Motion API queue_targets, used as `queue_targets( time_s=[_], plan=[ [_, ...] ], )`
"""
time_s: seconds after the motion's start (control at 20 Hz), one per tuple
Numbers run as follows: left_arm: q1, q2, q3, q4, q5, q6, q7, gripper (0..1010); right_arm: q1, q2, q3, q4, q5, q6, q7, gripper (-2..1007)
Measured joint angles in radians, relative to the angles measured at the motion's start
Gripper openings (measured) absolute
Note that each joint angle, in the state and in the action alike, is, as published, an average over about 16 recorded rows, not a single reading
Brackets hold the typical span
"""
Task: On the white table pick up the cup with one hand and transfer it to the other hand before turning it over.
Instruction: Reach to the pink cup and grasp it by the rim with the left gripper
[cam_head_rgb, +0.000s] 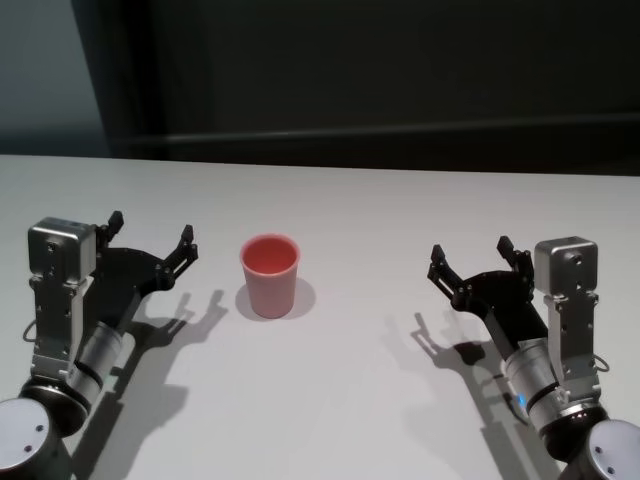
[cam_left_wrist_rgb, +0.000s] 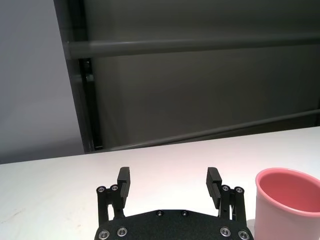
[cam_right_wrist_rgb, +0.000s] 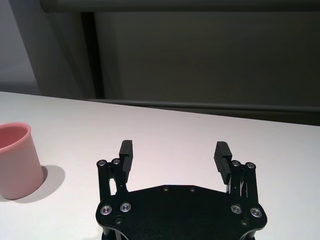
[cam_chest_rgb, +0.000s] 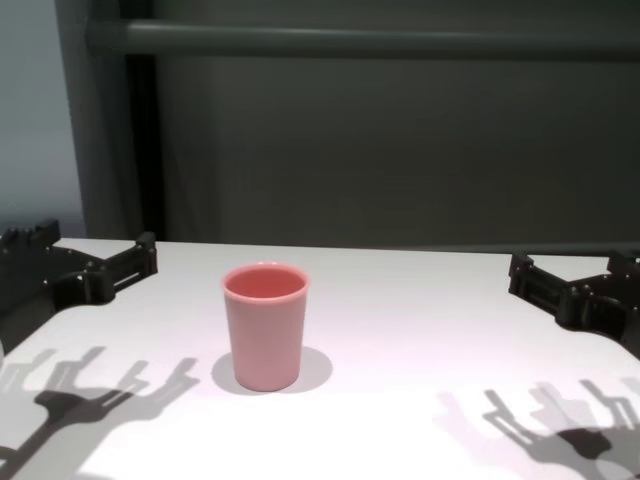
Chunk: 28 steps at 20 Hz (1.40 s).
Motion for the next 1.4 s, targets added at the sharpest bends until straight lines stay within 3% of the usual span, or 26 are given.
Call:
queue_targets(
  time_s=[0.3, 0.85, 1.15, 1.4],
  plan=[
    [-0.003, 0.059, -0.006, -0.041, 0.039, 0.02, -0.056, 1003, 0.0, 0.0, 0.0, 0.0, 0.0, 0.0, 0.0, 1000],
    [-0.034, 0.212, -0.013, -0.113, 0.18, 0.027, -0.166, 1003, 0.0, 0.0, 0.0, 0.0, 0.0, 0.0, 0.0, 1000],
    [-0.077, 0.303, 0.009, -0.134, 0.245, 0.003, -0.258, 1003, 0.0, 0.0, 0.0, 0.0, 0.0, 0.0, 0.0, 1000],
    [-0.13, 0.379, 0.05, -0.147, 0.278, -0.021, -0.355, 1003, 0.0, 0.0, 0.0, 0.0, 0.0, 0.0, 0.0, 1000]
  ],
)
